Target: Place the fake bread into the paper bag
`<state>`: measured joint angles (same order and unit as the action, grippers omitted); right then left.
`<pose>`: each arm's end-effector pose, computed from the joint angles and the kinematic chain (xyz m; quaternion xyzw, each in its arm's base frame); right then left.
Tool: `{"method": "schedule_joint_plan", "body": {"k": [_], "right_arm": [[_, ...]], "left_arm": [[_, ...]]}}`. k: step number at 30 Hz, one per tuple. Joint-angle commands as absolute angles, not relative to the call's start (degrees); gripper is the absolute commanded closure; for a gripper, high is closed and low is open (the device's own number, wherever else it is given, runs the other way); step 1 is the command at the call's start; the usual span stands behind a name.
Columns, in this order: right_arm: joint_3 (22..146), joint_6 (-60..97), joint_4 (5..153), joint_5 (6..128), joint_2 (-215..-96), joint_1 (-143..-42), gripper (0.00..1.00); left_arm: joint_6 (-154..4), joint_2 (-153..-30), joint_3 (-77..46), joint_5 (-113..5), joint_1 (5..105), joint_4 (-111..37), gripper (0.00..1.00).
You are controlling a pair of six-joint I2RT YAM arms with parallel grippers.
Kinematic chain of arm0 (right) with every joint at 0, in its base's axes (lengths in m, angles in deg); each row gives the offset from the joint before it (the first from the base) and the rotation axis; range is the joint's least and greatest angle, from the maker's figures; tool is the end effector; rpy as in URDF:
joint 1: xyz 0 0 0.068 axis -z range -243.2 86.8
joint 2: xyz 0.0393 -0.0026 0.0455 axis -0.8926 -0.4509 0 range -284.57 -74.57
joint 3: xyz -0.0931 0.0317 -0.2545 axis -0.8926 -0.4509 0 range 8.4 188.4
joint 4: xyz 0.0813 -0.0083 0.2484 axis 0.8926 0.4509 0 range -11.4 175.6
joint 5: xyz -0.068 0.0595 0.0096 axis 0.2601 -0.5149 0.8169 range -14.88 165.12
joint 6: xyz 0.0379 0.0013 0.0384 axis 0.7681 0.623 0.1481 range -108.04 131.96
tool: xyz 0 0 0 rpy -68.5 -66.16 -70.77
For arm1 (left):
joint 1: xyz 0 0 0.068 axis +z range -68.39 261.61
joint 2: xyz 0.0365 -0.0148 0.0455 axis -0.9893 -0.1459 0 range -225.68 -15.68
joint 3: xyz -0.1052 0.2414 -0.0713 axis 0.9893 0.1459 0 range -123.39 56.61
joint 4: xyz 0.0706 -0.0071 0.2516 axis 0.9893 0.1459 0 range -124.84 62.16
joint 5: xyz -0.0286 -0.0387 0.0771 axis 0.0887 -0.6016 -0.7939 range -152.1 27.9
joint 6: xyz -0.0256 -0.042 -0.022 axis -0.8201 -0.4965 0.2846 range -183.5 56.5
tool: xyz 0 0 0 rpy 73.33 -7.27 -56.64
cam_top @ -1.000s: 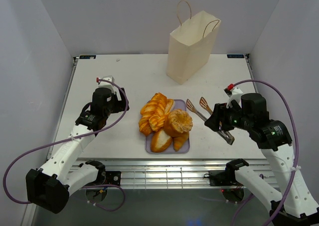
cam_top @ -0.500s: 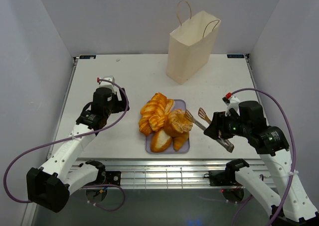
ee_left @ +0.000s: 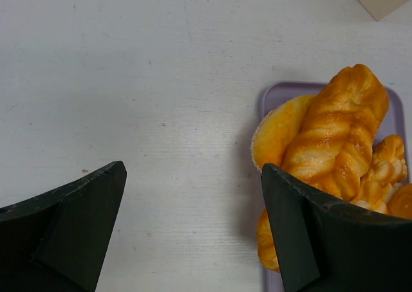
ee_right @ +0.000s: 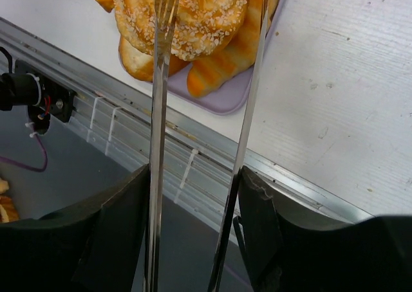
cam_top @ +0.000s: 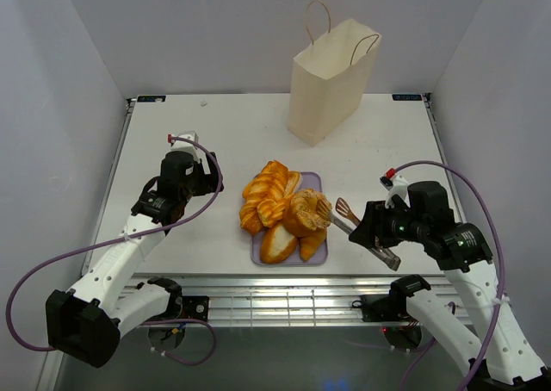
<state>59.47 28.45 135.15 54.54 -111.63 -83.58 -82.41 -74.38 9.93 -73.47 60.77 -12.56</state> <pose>0.1002 0.0506 0.3176 -0.1025 0.8978 0.2804 0.3239 0.2126 -0.0735 0.2854 -0.0315 0.8805 -0.0757 0.4670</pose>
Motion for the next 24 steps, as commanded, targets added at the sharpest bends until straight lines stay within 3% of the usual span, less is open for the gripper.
{"method": "schedule_joint_plan", "body": {"k": [1, 16, 24], "right_arm": [[58.5, 29.6, 132.0, 52.4, -111.1, -83.8, 0.40], [56.0, 31.0, 128.5, 50.5, -111.9, -83.8, 0.41], [55.4, 31.1, 127.4, 49.6, -112.5, -83.9, 0.51]], "left_arm": [[-82.1, -73.5, 8.4, -73.0, 60.5, -12.8, 0.03], [-82.1, -73.4, 8.4, -72.2, 60.5, -12.7, 0.03], [-82.1, -73.2, 8.4, -71.9, 60.5, -12.8, 0.03]]}}
